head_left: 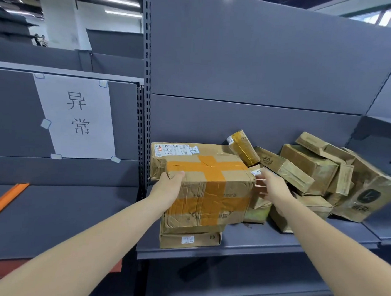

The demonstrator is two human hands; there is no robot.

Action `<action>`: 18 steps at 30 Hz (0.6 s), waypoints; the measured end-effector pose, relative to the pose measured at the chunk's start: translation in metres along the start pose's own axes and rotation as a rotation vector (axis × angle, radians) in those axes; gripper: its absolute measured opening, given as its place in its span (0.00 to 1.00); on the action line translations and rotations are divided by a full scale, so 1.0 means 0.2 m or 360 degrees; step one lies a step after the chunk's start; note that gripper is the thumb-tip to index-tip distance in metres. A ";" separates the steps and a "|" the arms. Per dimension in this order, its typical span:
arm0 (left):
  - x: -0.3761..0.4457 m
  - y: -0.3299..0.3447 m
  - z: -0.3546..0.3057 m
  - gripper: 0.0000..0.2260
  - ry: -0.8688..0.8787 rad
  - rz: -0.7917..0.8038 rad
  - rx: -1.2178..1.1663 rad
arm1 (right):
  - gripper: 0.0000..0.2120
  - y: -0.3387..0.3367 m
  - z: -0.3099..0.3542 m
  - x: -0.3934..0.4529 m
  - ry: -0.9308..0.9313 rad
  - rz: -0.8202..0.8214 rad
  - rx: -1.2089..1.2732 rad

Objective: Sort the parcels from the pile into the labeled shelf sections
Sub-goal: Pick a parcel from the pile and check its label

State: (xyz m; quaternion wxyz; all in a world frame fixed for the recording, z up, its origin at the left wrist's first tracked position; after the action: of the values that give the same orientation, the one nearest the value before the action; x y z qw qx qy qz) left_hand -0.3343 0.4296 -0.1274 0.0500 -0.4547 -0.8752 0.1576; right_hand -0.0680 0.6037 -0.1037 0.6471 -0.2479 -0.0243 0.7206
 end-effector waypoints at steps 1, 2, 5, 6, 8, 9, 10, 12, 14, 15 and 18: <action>0.00 0.00 0.00 0.34 -0.0008 -0.0005 -0.0009 | 0.23 0.02 0.03 -0.02 0.0033 0.0076 -0.0010; -0.01 0.00 -0.01 0.35 -0.0017 -0.0005 -0.0014 | 0.27 0.05 0.05 -0.03 0.0032 0.0155 -0.0080; 0.00 -0.02 -0.04 0.38 -0.0046 -0.0002 -0.0045 | 0.31 0.17 0.09 -0.08 0.0036 0.0349 -0.0267; 0.01 -0.02 -0.05 0.36 -0.0053 0.0001 -0.0043 | 0.29 0.20 0.09 -0.09 0.0046 0.0394 -0.0298; 0.03 -0.03 -0.06 0.33 -0.0052 -0.0007 -0.0021 | 0.28 0.23 0.09 -0.11 0.0031 0.0413 -0.0321; 0.04 -0.03 -0.06 0.33 -0.0045 -0.0017 -0.0004 | 0.29 0.23 0.09 -0.11 0.0005 0.0397 -0.0322; 0.05 -0.03 -0.06 0.34 -0.0040 -0.0022 0.0017 | 0.30 0.23 0.10 -0.12 -0.0024 0.0389 -0.0325; 0.06 -0.03 -0.06 0.37 -0.0008 -0.0056 0.0064 | 0.29 0.22 0.10 -0.14 -0.0094 0.0382 -0.0320; 0.06 -0.03 -0.08 0.40 0.0045 -0.0073 0.0088 | 0.28 0.20 0.11 -0.17 -0.0165 0.0344 -0.0272; 0.07 -0.03 -0.09 0.42 0.0086 -0.0073 0.0092 | 0.27 0.19 0.12 -0.18 -0.0201 0.0309 -0.0250; 0.10 -0.04 -0.16 0.45 0.0177 -0.0070 0.0158 | 0.26 0.16 0.12 -0.22 -0.0298 0.0177 -0.0185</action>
State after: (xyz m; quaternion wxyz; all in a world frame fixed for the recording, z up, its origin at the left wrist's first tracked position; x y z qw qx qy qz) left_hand -0.3460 0.4491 -0.0961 0.1245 -0.4403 -0.8719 0.1742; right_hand -0.1042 0.5630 -0.0790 0.5856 -0.2176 -0.1125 0.7727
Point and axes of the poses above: each hand's wrist, its own x-axis towards the middle knuckle, its own y-axis out of the palm, z = x × y, the point moved 9 cm from there along x, towards the middle knuckle, and after that the axes turned 12 degrees about y, right-handed, at the moved point
